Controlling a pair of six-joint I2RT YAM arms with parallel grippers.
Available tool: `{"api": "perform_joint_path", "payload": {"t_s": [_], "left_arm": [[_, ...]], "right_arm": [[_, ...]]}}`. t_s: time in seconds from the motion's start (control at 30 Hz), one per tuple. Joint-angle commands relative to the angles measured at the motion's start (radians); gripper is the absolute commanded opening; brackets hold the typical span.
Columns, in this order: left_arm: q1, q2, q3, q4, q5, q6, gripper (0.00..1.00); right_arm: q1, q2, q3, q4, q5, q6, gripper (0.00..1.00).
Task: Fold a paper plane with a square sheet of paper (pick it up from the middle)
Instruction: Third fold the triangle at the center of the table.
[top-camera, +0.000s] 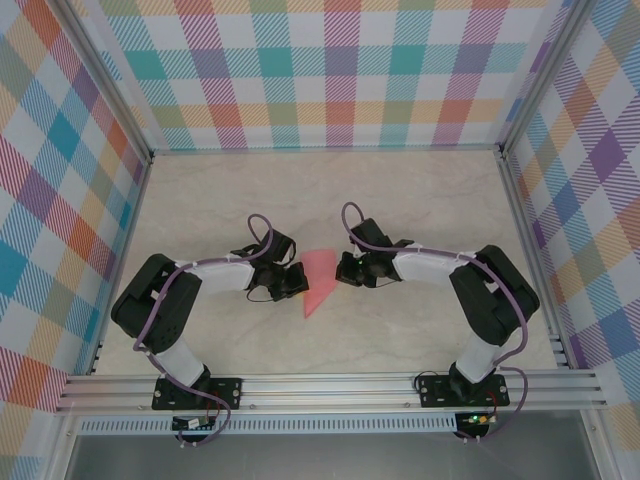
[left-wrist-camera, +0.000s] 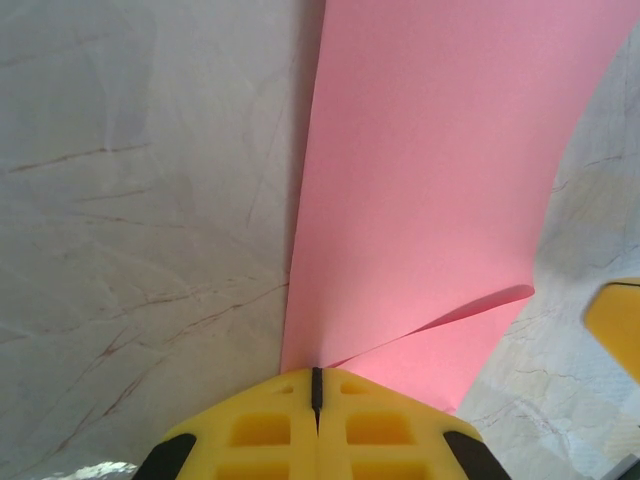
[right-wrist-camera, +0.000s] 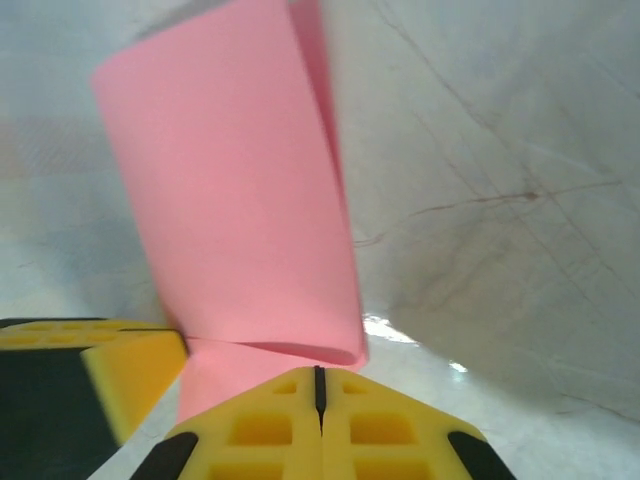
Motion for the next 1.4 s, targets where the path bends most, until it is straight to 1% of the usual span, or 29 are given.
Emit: {"api": "perform_joint_path", "payload": {"t_s": [0.0,0.2,0.3,0.43,0.67,0.77,0.87,1.0,1.13,1.27,1.37], "left_arm": [[-0.006,0.053,-0.011,-0.088,-0.119,0.021,0.0],[-0.006,0.052,-0.003,-0.088,-0.115,0.023,0.0],[-0.007,0.051,0.002,-0.086,-0.11,0.024,0.0],[-0.009,0.042,0.011,-0.082,-0.098,0.03,0.0],[-0.014,-0.019,0.041,-0.059,-0.046,0.048,0.02],[-0.024,-0.067,0.037,-0.053,-0.03,0.044,0.05],[-0.043,-0.123,0.012,-0.044,-0.033,0.027,0.12],[-0.083,-0.191,-0.027,-0.045,-0.061,-0.004,0.19],[-0.132,-0.21,-0.045,-0.064,-0.081,-0.025,0.19],[-0.179,-0.176,-0.045,-0.066,-0.096,-0.047,0.18],[-0.187,-0.14,-0.046,-0.067,-0.109,-0.059,0.16]], "right_arm": [[0.011,0.004,0.019,0.046,-0.101,-0.035,0.05],[0.033,0.083,0.048,0.095,-0.255,-0.045,0.05],[0.035,0.114,0.053,0.104,-0.279,-0.04,0.05],[0.035,0.14,0.043,0.096,-0.261,-0.036,0.05],[0.034,0.167,0.018,0.06,-0.166,-0.007,0.04],[0.034,0.169,0.014,0.048,-0.136,0.018,0.04],[0.033,0.17,0.012,0.034,-0.109,0.05,0.04],[0.032,0.176,0.009,0.026,-0.093,0.098,0.04],[0.033,0.181,0.009,0.011,-0.083,0.132,0.04],[0.033,0.186,0.01,0.005,-0.081,0.164,0.04],[0.032,0.19,0.01,0.007,-0.087,0.18,0.04]]}}
